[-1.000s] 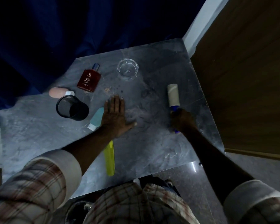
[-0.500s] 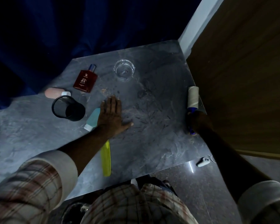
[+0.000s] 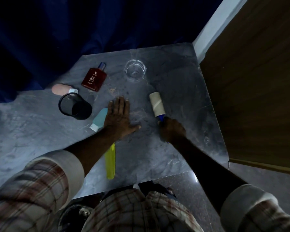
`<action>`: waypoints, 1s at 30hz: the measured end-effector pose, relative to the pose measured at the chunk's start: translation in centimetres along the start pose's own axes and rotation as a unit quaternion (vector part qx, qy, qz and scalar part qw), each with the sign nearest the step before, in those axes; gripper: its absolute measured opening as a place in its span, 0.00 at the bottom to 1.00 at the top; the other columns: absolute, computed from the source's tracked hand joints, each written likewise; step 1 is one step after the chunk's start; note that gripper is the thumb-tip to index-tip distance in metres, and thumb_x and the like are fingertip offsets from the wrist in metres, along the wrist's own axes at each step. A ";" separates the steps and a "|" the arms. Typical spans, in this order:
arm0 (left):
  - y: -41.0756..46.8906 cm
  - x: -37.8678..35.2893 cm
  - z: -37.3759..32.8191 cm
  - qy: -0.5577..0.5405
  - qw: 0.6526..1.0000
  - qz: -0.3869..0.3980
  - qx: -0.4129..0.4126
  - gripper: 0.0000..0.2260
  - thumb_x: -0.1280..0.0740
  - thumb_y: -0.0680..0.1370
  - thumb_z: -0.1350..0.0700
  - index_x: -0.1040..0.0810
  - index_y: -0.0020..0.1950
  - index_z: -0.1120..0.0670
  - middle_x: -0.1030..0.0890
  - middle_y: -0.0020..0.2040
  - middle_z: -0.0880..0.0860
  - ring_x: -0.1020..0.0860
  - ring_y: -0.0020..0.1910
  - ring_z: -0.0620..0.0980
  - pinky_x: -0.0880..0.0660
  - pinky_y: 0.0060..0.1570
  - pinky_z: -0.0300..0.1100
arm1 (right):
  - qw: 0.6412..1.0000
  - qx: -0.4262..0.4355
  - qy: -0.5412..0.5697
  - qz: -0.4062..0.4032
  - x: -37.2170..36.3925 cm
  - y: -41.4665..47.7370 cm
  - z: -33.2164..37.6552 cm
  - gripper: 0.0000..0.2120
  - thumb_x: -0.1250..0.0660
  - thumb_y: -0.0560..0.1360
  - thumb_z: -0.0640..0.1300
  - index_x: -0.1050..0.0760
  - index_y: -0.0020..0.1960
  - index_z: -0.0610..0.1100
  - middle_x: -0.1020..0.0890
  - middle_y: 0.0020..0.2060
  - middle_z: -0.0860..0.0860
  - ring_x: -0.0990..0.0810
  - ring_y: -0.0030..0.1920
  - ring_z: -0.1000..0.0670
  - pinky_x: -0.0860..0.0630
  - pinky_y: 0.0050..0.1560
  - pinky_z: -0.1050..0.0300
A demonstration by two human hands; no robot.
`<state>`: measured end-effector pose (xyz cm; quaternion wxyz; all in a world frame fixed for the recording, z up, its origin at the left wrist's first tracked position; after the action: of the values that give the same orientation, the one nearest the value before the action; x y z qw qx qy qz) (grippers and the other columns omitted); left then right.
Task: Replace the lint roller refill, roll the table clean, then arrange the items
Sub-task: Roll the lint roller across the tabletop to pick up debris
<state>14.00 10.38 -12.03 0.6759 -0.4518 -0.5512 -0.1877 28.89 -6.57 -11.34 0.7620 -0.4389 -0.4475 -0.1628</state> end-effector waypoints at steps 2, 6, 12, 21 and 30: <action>0.1 -0.1 0.0 -0.001 1.000 -0.001 0.002 0.58 0.43 0.75 0.22 0.62 0.86 0.61 0.58 0.86 0.66 0.57 0.86 0.65 0.58 0.84 0.63 | 1.000 0.026 -0.011 0.001 -1.0 -0.5 1.9 0.15 0.44 0.83 0.51 0.23 0.60 0.46 0.16 0.55 0.41 0.17 0.55 0.38 0.24 0.50 0.47; 0.2 -0.3 0.0 -0.002 1.000 0.003 0.003 0.59 0.40 0.74 0.22 0.62 0.86 0.61 0.59 0.86 0.66 0.57 0.86 0.65 0.58 0.84 0.63 | 0.998 0.054 -0.012 0.008 -2.4 -1.3 4.4 0.15 0.44 0.83 0.52 0.23 0.60 0.46 0.16 0.54 0.41 0.17 0.54 0.38 0.25 0.49 0.48; 0.2 -0.2 0.0 0.004 1.000 0.008 0.003 0.58 0.43 0.75 0.22 0.62 0.86 0.62 0.59 0.86 0.66 0.57 0.86 0.66 0.57 0.84 0.64 | 1.000 0.019 0.015 -0.005 -1.7 -1.0 3.1 0.17 0.43 0.83 0.54 0.23 0.62 0.46 0.16 0.56 0.41 0.17 0.58 0.38 0.23 0.54 0.48; -0.2 0.2 -0.2 -0.009 1.000 0.016 -0.005 0.57 0.42 0.76 0.23 0.61 0.86 0.61 0.60 0.86 0.66 0.58 0.86 0.65 0.57 0.84 0.63 | 0.981 -0.130 0.140 -0.023 3.3 1.7 -9.2 0.19 0.37 0.82 0.58 0.22 0.63 0.44 0.15 0.47 0.44 0.17 0.43 0.45 0.23 0.43 0.56; 0.0 0.0 0.0 -0.009 1.000 0.007 -0.011 0.57 0.43 0.75 0.22 0.61 0.86 0.62 0.59 0.86 0.66 0.58 0.86 0.66 0.57 0.84 0.63 | 0.967 -0.198 0.157 -0.037 4.9 1.7 -15.4 0.20 0.37 0.82 0.55 0.24 0.66 0.42 0.20 0.45 0.45 0.25 0.34 0.51 0.32 0.35 0.59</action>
<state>14.00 10.35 -12.03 0.6671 -0.4647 -0.5521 -0.1851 40.97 -17.41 -11.46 0.7140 -0.5332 -0.2973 -0.3430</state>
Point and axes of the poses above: each hand's wrist, its own y-axis towards the middle knuckle, its own x-axis out of the back of the hand, z = x × y, the point moved 8 cm from there along y, towards the middle knuckle
